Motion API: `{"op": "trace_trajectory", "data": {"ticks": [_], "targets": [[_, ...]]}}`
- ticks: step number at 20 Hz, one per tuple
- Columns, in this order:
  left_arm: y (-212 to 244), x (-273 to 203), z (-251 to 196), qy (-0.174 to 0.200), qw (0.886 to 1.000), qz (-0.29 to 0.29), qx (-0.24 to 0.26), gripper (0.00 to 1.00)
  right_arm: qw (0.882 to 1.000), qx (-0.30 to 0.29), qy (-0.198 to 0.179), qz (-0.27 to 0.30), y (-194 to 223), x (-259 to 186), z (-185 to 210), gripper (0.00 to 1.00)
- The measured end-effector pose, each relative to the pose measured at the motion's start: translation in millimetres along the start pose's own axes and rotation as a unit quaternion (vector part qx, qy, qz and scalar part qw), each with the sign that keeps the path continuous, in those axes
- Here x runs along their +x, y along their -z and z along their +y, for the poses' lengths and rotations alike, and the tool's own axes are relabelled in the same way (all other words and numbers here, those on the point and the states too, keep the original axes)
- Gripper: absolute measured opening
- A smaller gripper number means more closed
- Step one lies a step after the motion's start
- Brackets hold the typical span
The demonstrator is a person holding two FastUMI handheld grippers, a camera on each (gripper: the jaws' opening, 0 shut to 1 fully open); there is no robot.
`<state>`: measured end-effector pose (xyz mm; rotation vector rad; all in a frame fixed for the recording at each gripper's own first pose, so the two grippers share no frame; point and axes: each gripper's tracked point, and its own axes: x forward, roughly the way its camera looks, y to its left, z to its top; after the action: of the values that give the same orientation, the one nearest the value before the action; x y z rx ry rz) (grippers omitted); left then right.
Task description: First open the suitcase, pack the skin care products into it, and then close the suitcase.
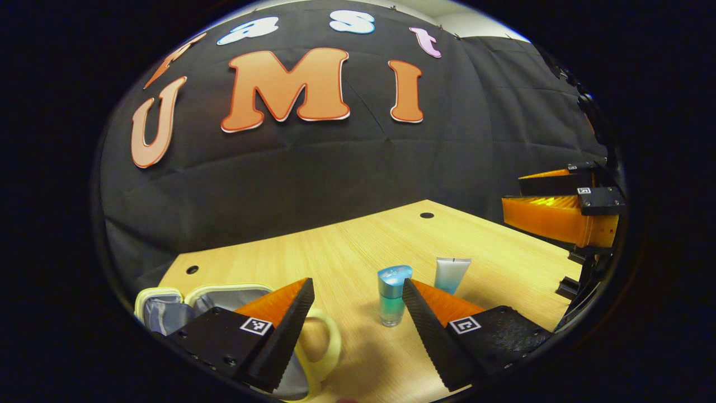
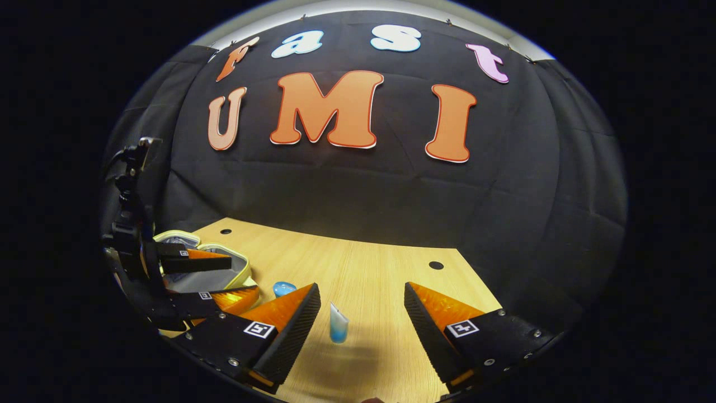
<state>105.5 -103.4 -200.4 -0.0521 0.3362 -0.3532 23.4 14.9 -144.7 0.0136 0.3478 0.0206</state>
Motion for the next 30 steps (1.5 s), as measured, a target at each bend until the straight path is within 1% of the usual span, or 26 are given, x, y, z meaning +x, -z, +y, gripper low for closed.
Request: {"op": "trace_trajectory", "data": {"ticks": [3, 7, 10, 11, 12, 14, 16, 20, 21, 22, 25, 26, 30], "targets": [[19, 21, -13, 0.01, 1.0, 0.016, -0.006, 0.99, 1.0, 0.002, -0.001, 0.01, 9, 1, -1, 0.96], [48, 48, -29, 0.021, 0.998, 0.043, -0.031, 0.99, 1.0, 0.005, -0.004, 0.021, 21, 4, -3, 0.96], [66, 68, -33, 0.023, 0.997, 0.057, -0.05, 0.99, 0.999, 0.002, -0.004, 0.034, 35, 6, -9, 0.96], [71, 75, -34, 0.022, 0.996, 0.061, -0.056, 0.96, 0.999, 0.0, -0.003, 0.037, 38, 7, -12, 0.96], [76, 81, -35, 0.022, 0.996, 0.064, -0.059, 0.98, 0.999, -0.002, -0.002, 0.042, 43, 8, -15, 0.96], [76, 95, -37, 0.02, 0.996, 0.061, -0.054, 0.92, 0.999, 0.001, -0.001, 0.048, 53, 5, -20, 0.96], [81, 103, -39, 0.021, 0.996, 0.066, -0.055, 0.91, 0.998, 0.005, 0.0, 0.057, 64, 6, -22, 0.96], [83, 110, -41, 0.03, 0.996, 0.068, -0.043, 0.8, 0.998, 0.014, -0.007, 0.069, 80, 10, -17, 0.96], [83, 106, -43, 0.031, 0.996, 0.072, -0.046, 0.62, 0.997, 0.015, -0.012, 0.072, 83, 14, -14, 0.96], [86, 111, -46, 0.032, 0.996, 0.072, -0.049, 0.53, 0.997, 0.016, -0.016, 0.076, 88, 17, -12, 0.96], [83, 105, -44, 0.031, 0.994, 0.079, -0.063, 0.48, 0.996, 0.015, -0.035, 0.086, 101, 35, -3, 0.96], [83, 104, -43, 0.027, 0.994, 0.084, -0.067, 0.48, 0.995, 0.015, -0.044, 0.092, 107, 43, 0, 0.96], [66, 93, -39, 0.011, 0.993, 0.073, -0.097, 0.48, 0.991, 0.009, -0.078, 0.111, 126, 69, 14, 0.96]]}}
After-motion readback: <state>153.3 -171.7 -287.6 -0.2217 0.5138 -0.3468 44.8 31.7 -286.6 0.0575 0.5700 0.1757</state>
